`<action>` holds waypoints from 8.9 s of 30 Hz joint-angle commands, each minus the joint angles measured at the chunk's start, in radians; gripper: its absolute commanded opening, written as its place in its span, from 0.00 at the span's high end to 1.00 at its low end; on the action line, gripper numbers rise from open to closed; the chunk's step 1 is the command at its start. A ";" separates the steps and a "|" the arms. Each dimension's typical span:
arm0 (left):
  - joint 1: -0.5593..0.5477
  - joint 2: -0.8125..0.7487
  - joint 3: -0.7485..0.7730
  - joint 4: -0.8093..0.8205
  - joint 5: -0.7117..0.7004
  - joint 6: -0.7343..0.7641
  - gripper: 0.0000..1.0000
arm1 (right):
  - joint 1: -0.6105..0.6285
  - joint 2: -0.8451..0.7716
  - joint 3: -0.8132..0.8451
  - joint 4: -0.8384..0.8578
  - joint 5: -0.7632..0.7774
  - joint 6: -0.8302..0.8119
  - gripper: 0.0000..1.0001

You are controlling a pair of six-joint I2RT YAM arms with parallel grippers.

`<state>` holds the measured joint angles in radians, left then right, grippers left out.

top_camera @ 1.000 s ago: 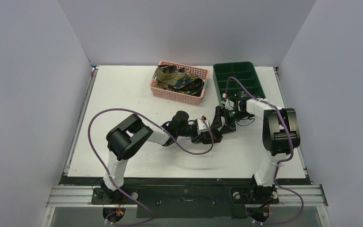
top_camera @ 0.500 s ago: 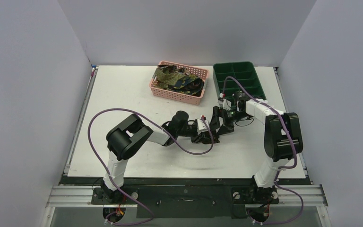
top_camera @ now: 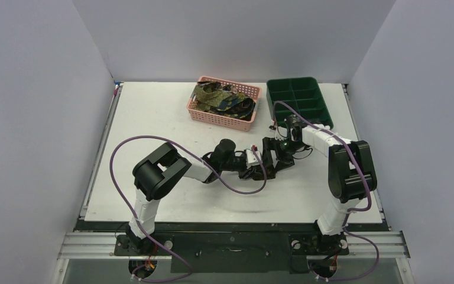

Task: Roll the ties
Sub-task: Roll the tie at the center of the board, then pick up the tie at the center of the board, then place the tie in the storage box, then reset both arms

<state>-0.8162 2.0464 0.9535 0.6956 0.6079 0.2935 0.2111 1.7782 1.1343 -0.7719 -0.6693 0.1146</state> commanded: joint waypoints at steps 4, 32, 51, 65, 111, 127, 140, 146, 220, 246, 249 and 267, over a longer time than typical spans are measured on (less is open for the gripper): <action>0.011 0.031 -0.049 -0.192 -0.016 0.012 0.89 | -0.014 0.027 0.005 -0.017 0.001 -0.017 0.44; -0.017 0.009 -0.025 -0.017 -0.038 -0.038 0.03 | 0.080 -0.084 0.002 -0.010 -0.049 -0.042 1.00; -0.031 -0.029 -0.093 0.022 -0.005 -0.054 0.80 | 0.056 -0.123 -0.007 -0.011 -0.017 -0.050 1.00; 0.012 -0.292 -0.164 -0.106 -0.012 -0.086 0.03 | 0.002 -0.191 0.094 -0.217 0.133 -0.232 1.00; 0.073 -0.551 -0.290 -0.284 -0.196 -0.168 0.03 | -0.269 0.450 1.113 -0.520 0.728 -0.423 1.00; 0.097 -0.537 -0.302 -0.268 -0.199 -0.179 0.03 | -0.265 0.520 1.091 -0.556 0.737 -0.477 1.00; 0.110 -0.525 -0.279 -0.272 -0.163 -0.157 0.03 | -0.265 0.360 0.988 -0.486 0.704 -0.619 1.00; 0.111 -0.525 -0.278 -0.277 -0.145 -0.153 0.03 | -0.230 0.208 0.809 -0.309 0.847 -0.946 1.00; 0.171 -0.585 -0.316 -0.311 -0.167 -0.165 0.03 | -0.170 0.320 0.750 -0.473 0.928 -1.537 0.80; 0.378 -0.421 0.533 -1.203 -0.500 -0.149 0.03 | -0.306 -0.239 0.727 -0.112 0.548 -1.018 0.24; 0.482 -0.401 0.672 -1.358 -0.456 -0.169 0.03 | -0.375 -0.382 0.586 0.015 0.477 -0.793 0.23; 0.810 -0.744 0.232 -1.314 -0.491 -0.274 0.03 | -0.535 -0.718 -0.204 0.110 0.241 -0.298 0.21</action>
<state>-0.0013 1.3903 1.2922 -0.6735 0.1085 0.0845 -0.3313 1.0843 0.9787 -0.7006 -0.4313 -0.2382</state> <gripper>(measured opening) 0.968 0.792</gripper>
